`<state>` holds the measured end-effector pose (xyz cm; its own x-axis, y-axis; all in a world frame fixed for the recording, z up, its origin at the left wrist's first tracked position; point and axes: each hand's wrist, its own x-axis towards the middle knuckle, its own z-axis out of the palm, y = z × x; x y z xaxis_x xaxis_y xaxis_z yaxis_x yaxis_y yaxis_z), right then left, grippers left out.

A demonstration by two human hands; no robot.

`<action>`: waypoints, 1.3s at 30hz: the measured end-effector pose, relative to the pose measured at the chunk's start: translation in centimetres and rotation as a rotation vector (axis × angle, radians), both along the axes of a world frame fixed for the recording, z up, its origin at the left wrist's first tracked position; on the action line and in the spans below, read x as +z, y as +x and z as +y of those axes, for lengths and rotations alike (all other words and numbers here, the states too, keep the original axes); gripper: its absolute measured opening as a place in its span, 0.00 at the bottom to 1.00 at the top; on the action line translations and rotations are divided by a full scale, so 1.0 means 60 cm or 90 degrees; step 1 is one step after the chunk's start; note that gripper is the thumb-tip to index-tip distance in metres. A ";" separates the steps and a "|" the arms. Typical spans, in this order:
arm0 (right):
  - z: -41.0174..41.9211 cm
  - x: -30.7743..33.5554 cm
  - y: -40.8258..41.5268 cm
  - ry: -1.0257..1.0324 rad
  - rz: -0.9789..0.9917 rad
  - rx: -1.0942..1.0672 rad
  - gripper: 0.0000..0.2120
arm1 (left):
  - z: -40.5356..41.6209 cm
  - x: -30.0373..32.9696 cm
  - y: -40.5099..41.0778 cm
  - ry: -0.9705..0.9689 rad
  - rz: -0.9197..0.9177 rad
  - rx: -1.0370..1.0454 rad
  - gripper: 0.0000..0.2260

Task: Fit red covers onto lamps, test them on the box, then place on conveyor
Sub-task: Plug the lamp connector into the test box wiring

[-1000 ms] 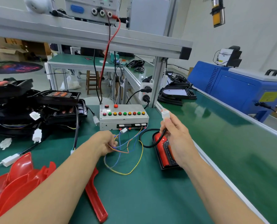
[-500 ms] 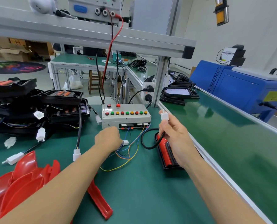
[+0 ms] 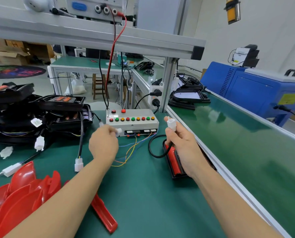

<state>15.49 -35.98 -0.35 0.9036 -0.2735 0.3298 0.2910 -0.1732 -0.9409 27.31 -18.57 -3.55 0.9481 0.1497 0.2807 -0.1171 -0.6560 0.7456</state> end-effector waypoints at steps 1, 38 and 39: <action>0.000 -0.001 0.001 -0.010 0.005 -0.003 0.12 | -0.006 0.001 -0.007 0.093 0.004 -0.043 0.10; 0.071 0.022 0.023 0.023 0.118 -0.060 0.14 | -0.002 0.073 -0.062 -0.469 0.178 -0.479 0.08; 0.065 0.022 0.024 0.081 0.139 -0.059 0.13 | 0.001 0.072 -0.060 -0.473 0.187 -0.474 0.08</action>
